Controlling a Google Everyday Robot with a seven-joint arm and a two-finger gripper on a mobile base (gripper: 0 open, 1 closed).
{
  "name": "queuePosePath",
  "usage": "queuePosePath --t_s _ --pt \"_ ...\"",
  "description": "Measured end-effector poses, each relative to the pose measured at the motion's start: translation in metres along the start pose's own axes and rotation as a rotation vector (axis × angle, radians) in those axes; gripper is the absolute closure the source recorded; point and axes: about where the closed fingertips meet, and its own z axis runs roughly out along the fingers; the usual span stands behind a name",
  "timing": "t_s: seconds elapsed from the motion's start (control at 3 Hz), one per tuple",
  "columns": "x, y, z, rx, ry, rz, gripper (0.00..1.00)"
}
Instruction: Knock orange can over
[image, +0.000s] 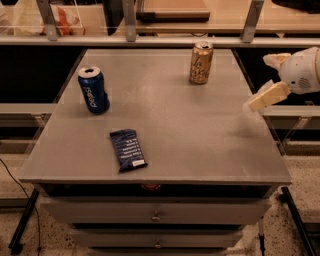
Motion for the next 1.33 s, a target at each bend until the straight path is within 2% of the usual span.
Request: queuePosePath --t_s 0.33,0.67,1.33 --pt "-0.005 -0.024 0.017 0.042 -0.092 0.027 0.00" --pt "-0.004 -0.044 0.034 0.067 -0.152 0.067 0.00" --pt "-0.003 -0.076 0.071 0.116 -0.229 0.156 0.00"
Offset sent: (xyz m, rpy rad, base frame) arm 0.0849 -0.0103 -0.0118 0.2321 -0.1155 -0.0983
